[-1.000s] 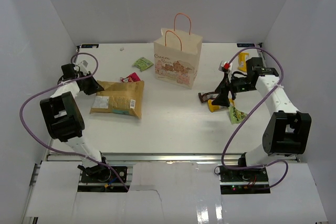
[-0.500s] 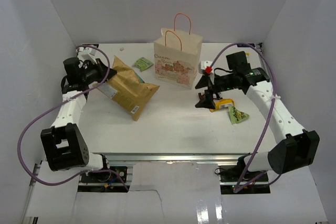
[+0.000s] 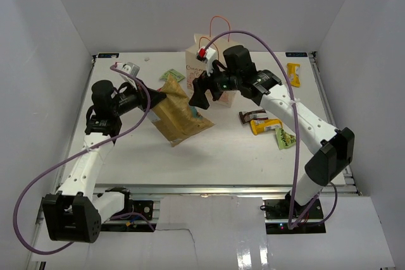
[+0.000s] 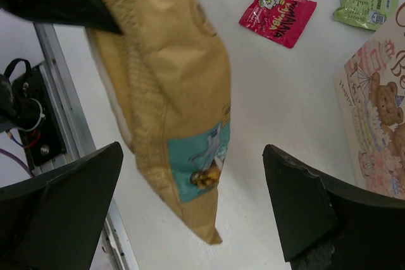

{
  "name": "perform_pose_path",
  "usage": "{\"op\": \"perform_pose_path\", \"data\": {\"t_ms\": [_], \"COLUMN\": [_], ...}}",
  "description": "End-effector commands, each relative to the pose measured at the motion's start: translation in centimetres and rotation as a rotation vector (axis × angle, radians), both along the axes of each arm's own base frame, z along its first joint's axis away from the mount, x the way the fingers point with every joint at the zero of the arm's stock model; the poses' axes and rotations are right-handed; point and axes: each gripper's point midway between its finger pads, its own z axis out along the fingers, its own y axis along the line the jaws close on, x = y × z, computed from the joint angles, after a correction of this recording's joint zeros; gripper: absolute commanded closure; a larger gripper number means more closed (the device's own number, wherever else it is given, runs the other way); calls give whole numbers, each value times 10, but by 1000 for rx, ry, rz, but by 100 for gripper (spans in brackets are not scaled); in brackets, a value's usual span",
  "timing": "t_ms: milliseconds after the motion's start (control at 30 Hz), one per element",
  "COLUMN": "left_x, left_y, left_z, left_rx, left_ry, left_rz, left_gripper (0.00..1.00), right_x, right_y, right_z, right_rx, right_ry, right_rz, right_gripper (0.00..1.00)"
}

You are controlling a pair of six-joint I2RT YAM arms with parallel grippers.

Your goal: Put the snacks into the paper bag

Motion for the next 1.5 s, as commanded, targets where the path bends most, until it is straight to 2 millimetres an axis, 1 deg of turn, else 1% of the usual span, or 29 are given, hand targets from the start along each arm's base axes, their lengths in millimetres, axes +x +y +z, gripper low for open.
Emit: {"op": "perform_pose_path", "data": {"t_ms": [0,33,100,133,200,233,300,333,467,567,600,667,700,833,967,1000,1033,1067,1100,1133,1200,1233,1267,1300,1333,1367,1400,1433,1467], "left_x": [-27,-33,-40,-42,-49,-50,-52,-54,-57,-60,-60,-63,-63,-67,-68,-68,-68,-68,-66,-64,-59,-57,-57,-55,-50,-51,-49,-44,-43], "left_y": [-16,-17,-21,-20,-23,-22,-23,-23,-24,-25,-26,-27,-27,-30,-32,-32,-32,-32,-32,-31,-27,-25,-22,-20,-13,-9,-3,8,14], "left_z": [22,21,21,18,22,22,23,25,29,32,32,34,34,35,34,35,35,35,35,38,44,51,58,63,81,86,95,107,116], "left_rx": [-51,-56,-64,-66,-71,-73,-77,-78,-81,-84,-84,-87,-90,-98,-104,-106,-108,-111,-113,-115,-121,-124,-120,-117,-117,-108,-86,-73,-62], "left_ry": [-55,-56,-52,-46,-57,-58,-60,-66,-77,-82,-82,-81,-78,-78,-76,-77,-74,-69,-67,-72,-83,-97,-117,-135,-179,-187,-224,-234,-255], "left_rz": [-73,-76,-89,-86,-95,-92,-96,-100,-108,-121,-125,-138,-141,-164,-172,-173,-170,-170,-158,-149,-102,-79,-59,-38,18,49,86,169,209], "left_gripper": [100,100,100,100,100,100,100,100,100,100,100,100,100,100,100,100,100,100,98,89,74,58,51,45,34,30,26,23,16], "right_x": [15,12,9,2,-5,-19,-27,-33,-36,-34,-33,-31,-30,-29,-31,-34,-35,-37,-38,-40,-42,-43,-44,-43,-41,-41,-37,-35,-33], "right_y": [19,26,34,40,47,51,54,56,58,60,61,63,65,71,74,75,74,74,73,72,68,67,63,61,59,55,51,47,44], "right_z": [27,25,28,27,29,29,29,25,23,20,19,19,16,16,18,18,19,21,24,26,36,41,50,55,64,74,81,95,102], "right_rx": [106,121,153,167,188,207,231,237,244,241,239,238,233,228,230,232,235,239,244,247,260,265,276,282,293,304,313,328,337], "right_ry": [36,66,72,93,96,116,97,116,86,64,57,48,44,28,20,22,24,25,20,15,-8,-23,-44,-58,-84,-109,-129,-160,-177], "right_rz": [-88,-66,-22,37,108,202,288,318,373,395,398,397,400,406,414,424,428,435,441,443,452,454,456,455,452,455,445,440,436], "right_gripper": [3,3,3,3,3,2,4,5,8,14,19,25,30,39,56,67,74,86,92,92,92,92,92,92,92,92,92,92,92]}}
